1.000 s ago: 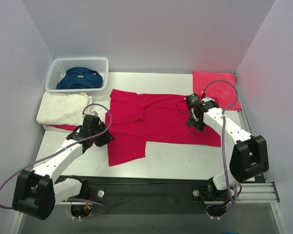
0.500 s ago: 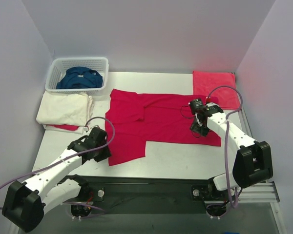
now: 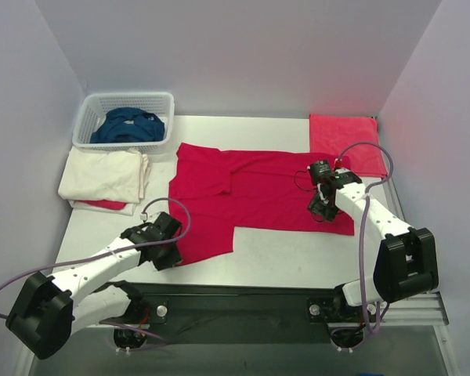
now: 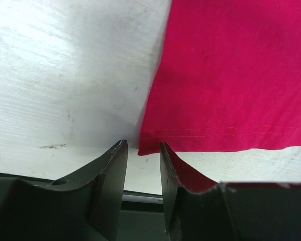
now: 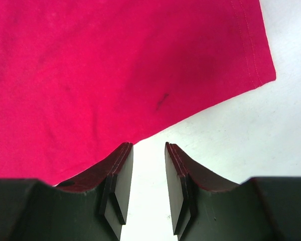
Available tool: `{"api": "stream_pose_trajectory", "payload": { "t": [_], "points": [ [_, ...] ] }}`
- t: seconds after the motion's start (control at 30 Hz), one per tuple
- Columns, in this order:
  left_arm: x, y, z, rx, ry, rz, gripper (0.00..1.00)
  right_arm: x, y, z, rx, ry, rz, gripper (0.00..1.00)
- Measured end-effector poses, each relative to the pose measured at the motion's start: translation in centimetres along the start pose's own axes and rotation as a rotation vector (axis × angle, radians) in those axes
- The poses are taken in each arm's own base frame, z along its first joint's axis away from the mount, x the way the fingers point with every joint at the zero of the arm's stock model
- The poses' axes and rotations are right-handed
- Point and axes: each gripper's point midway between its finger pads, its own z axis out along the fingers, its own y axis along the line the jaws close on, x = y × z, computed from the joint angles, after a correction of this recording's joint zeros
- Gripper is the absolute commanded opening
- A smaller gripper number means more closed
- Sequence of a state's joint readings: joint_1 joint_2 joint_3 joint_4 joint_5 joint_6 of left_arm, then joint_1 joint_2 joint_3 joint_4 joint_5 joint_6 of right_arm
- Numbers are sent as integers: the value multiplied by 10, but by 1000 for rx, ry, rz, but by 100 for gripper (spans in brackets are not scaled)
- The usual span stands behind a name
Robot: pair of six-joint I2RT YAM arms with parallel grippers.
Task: Fold and stack the t-shirts
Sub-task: Grap the side of the flattened tshirt closest away from the robot with both arms
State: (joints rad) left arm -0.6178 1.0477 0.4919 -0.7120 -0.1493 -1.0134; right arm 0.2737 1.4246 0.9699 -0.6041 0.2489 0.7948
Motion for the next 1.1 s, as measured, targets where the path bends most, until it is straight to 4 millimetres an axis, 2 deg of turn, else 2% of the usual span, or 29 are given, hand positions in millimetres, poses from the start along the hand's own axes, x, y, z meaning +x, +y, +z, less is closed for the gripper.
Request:
{"api": "stream_pose_trajectory", "payload": {
  "t": [0.07, 0.17, 0.2, 0.3, 0.33, 0.47, 0.57, 0.67, 0.8, 0.87, 1.1],
  "points": [
    [0, -3, 1, -2, 4, 7, 40, 2, -2, 1, -1, 5, 4, 32],
    [-1, -8, 3, -7, 10, 15, 32, 5, -4, 3, -5, 12, 6, 31],
    [-1, -10, 4, -6, 13, 17, 23, 6, -4, 3, -6, 15, 8, 31],
    [-1, -13, 5, -5, 16, 20, 4, 7, -5, 5, -8, 19, 12, 30],
    [0, -13, 5, -2, 18, 20, 0, 7, -5, 5, -9, 20, 14, 30],
    [-1, -13, 3, 3, 11, 20, 0, 7, -8, 5, -12, 19, 24, 30],
    [-4, -1, -2, -37, -23, 30, 0, 7, -14, 5, -7, 17, 39, 30],
    [-17, 6, -20, -58, -89, 30, 0, 6, -23, 6, 8, 13, 64, 30],
    [-43, -5, -50, -10, -192, 6, 0, 7, -44, 12, 62, 26, 123, 30],
    [-50, -9, -58, 6, -226, -3, 0, 10, -56, 17, 92, 42, 152, 30],
    [-51, 0, -57, -21, -241, 1, 0, 29, -86, 27, 176, 105, 217, 32]
  ]
}}
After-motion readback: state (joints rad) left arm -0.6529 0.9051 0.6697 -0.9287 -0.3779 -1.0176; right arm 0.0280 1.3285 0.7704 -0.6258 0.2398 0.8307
